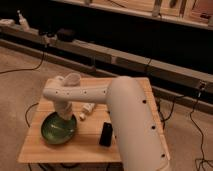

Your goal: Push the ceramic bowl across the table

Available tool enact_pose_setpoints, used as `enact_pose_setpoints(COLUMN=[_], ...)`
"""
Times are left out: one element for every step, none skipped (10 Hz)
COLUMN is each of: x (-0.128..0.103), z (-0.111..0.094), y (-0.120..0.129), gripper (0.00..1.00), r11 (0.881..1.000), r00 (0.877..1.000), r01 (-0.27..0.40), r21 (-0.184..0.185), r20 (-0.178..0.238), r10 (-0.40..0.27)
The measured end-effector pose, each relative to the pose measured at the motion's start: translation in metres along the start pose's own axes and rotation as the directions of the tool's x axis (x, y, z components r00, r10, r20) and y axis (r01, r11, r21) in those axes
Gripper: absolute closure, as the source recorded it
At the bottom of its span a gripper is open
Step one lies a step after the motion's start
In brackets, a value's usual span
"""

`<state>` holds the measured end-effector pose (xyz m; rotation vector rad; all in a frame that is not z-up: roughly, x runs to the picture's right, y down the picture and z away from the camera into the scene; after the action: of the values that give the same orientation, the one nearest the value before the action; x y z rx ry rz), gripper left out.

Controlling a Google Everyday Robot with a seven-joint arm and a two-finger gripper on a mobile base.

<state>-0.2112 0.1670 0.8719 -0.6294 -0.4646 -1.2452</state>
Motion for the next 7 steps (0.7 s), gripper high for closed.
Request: enact_pose_setpoints(x=[0.006,0.013,0.020,0.029,0.041,0.053,0.066], z=[0.000,0.000,0.000,0.000,0.000,0.000,-0.001], y=[0.004,0.006,0.008,0.008,0.008,0.011,0.013], gripper=[1.00,1.00,1.00,1.00,1.00,1.00,1.00], r11=[1.000,1.000,1.000,1.000,1.000,0.999,0.999], r00=[1.000,1.000,1.000,1.000,1.000,1.000,0.999], r01=[-0.009,-0.004,0.001,0.008,0.011,0.007,0.000], r21=[-0.001,-0.004,-0.010,-0.016,-0.024,-0.031,-0.032], r20=[-0.007,-0.014,-0.018,-0.024,-0.026,-0.030,-0.034], r10=[0.009,0.004,-0.001,-0.008,-0.011,-0.008,-0.001])
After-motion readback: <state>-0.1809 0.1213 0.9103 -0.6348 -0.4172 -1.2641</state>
